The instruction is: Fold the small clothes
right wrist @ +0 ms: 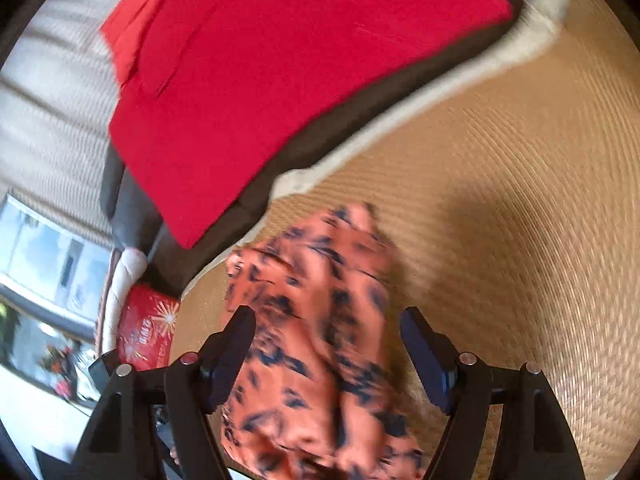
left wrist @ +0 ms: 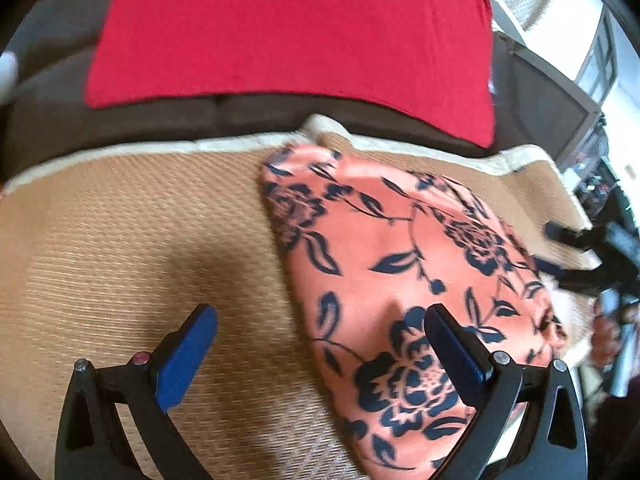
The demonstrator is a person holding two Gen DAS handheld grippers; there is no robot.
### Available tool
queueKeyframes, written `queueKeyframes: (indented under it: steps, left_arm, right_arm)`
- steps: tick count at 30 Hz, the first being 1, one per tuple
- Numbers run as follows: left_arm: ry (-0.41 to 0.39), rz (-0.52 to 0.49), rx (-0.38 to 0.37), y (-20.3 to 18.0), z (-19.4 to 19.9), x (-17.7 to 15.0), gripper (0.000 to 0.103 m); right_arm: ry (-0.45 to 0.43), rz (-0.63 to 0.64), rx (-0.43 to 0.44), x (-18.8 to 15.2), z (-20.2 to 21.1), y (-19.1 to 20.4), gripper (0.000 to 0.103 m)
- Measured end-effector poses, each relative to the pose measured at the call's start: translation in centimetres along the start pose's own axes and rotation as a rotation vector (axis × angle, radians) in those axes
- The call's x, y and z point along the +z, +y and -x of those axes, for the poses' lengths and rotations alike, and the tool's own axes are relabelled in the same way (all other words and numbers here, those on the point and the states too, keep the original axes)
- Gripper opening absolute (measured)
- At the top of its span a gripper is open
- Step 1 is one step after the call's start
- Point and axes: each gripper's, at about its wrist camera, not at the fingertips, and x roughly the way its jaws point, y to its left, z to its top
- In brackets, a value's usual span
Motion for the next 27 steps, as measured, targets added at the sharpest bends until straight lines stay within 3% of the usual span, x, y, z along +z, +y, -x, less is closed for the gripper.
queueKeyframes:
  steps: [3, 9, 10, 12, 14, 21, 27]
  left_arm:
    - [0.036, 0.021, -0.044, -0.4, -1.3, 0.0, 0.103]
    - [0.074, 0.028, -0.126, -1.3, -2.7, 0.3, 0.103]
    - [0.078, 0.024, -0.133, -1.4, -2.9, 0.3, 0.098]
    - [0.1, 0.026, -0.16, -1.6, -3.4, 0.3, 0.079]
    - [0.1, 0.039, -0.159, -1.3, -3.6, 0.3, 0.073]
    - [0.074, 0.041, -0.158, -1.0, -2.9, 0.3, 0.059]
    - [0.045, 0.033, -0.15, -0.7, -1.7, 0.6, 0.045]
  right_arm:
    - [0.028, -0.08, 0.051, -0.1, -1.1, -2.7, 0.078]
    - [0.085, -0.083, 0.162, 0.1, -3.1, -3.7, 0.078]
    - [0.1, -0.07, 0.174, 0.1, -3.6, -3.4, 0.078]
    - [0.128, -0.041, 0.178, -0.1, -4.7, -2.6, 0.078]
    - [0.147, -0.001, 0.187, -0.6, -5.3, -1.7, 0.078]
    - [0.127, 0.133, 0.112, -2.2, -7.4, 2.2, 0.075]
    - [0.09, 0.221, 0.043, -3.2, -8.2, 4.7, 0.052]
